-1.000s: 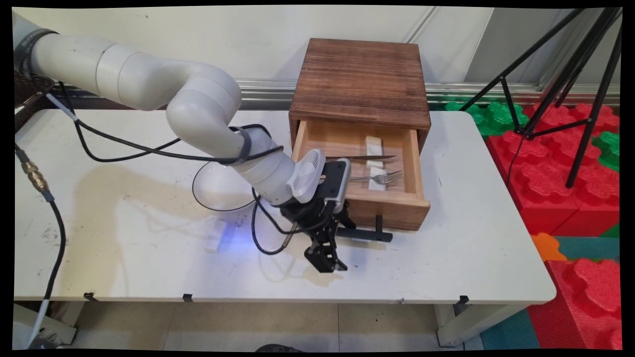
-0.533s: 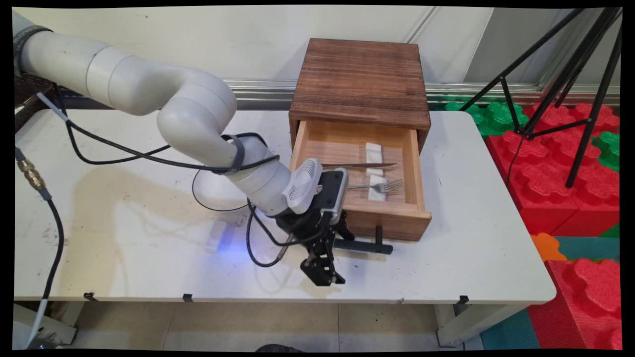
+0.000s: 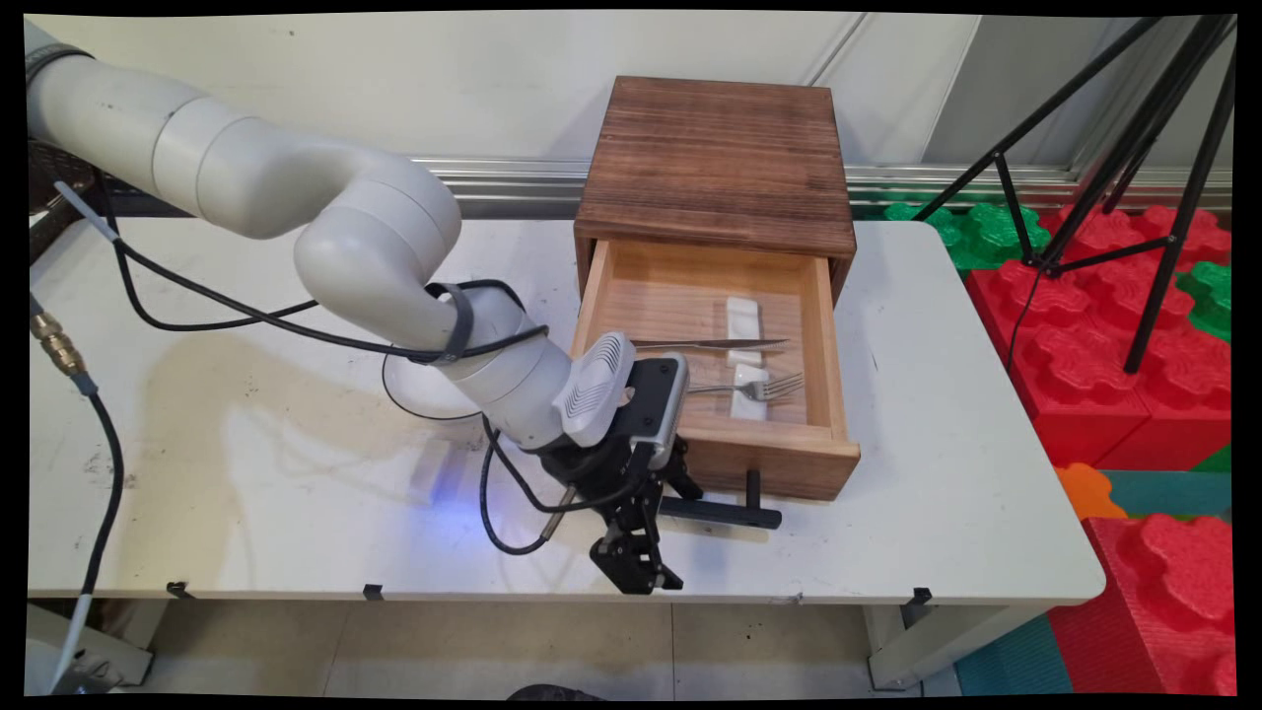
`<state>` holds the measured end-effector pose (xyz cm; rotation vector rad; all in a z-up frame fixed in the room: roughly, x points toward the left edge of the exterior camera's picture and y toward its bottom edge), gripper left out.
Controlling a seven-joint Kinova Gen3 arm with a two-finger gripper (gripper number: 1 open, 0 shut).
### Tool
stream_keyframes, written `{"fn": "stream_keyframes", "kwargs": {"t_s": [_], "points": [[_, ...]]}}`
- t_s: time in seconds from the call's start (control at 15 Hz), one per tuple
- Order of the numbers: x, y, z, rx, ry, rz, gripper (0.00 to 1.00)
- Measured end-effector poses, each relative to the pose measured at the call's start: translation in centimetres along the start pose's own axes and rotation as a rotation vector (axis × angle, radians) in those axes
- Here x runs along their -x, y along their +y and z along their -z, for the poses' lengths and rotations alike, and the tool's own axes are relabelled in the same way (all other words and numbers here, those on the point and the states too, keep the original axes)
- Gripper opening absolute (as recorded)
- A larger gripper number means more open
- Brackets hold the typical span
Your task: Open the drawer
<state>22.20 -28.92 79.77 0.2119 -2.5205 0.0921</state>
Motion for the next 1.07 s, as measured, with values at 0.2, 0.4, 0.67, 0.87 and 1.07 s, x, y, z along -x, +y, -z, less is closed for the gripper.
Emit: {"fn": "stream_keyframes", "kwargs": {"t_s": [0.2,0.4,0.67,0.87,1.07], "points": [[0.0,0.4,0.0,0.004,0.001,-0.003,1.00],[0.0,0.8,0.1,0.009,0.002,-0.005,1.00],[0.0,1.4,0.1,0.017,0.005,-0.009,1.00],[0.0,1.8,0.1,0.021,0.006,-0.013,1.00],[-0.1,2.3,0.1,0.026,0.007,-0.018,1.00]]}}
